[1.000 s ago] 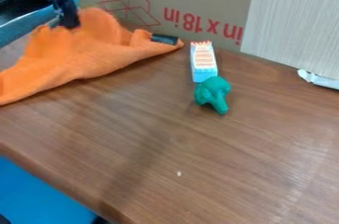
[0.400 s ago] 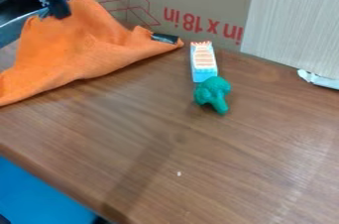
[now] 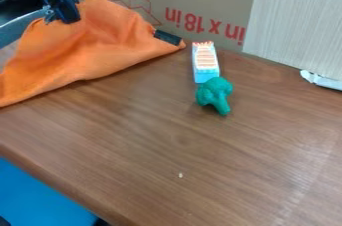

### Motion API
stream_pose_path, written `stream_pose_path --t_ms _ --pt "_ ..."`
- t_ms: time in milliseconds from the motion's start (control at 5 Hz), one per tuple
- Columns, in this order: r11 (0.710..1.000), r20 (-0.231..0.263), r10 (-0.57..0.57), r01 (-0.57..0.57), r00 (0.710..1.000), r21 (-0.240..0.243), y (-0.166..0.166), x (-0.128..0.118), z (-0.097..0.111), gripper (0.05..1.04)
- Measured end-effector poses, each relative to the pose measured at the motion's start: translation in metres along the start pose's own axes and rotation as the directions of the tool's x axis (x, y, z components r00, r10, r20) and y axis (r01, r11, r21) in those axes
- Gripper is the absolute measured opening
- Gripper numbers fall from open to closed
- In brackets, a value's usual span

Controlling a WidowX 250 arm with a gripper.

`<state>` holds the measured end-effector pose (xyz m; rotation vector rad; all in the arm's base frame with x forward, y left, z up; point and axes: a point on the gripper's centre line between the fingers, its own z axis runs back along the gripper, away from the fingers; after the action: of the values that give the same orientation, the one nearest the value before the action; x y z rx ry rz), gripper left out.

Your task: Unfold the cloth from top left to bottom right

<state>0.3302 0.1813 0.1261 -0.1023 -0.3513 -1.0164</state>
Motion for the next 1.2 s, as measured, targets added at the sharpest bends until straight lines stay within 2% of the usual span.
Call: stream_pose_path --t_ms 200,600,1000,1200 --pt "0.999 -0.01 -0.04 0.04 0.999 0.022 -0.017 0.008 0.003 0.085" --pt "0.992 -0.005 -0.128 0.128 0.992 0.017 -0.049 0.014 0.004 0.085" --pt "0.968 -0.033 -0.247 0.248 0.968 0.041 -0.105 0.018 0.002 0.085" --pt "0.959 -0.048 -0.279 0.281 0.959 0.036 -0.124 0.02 -0.002 0.085"
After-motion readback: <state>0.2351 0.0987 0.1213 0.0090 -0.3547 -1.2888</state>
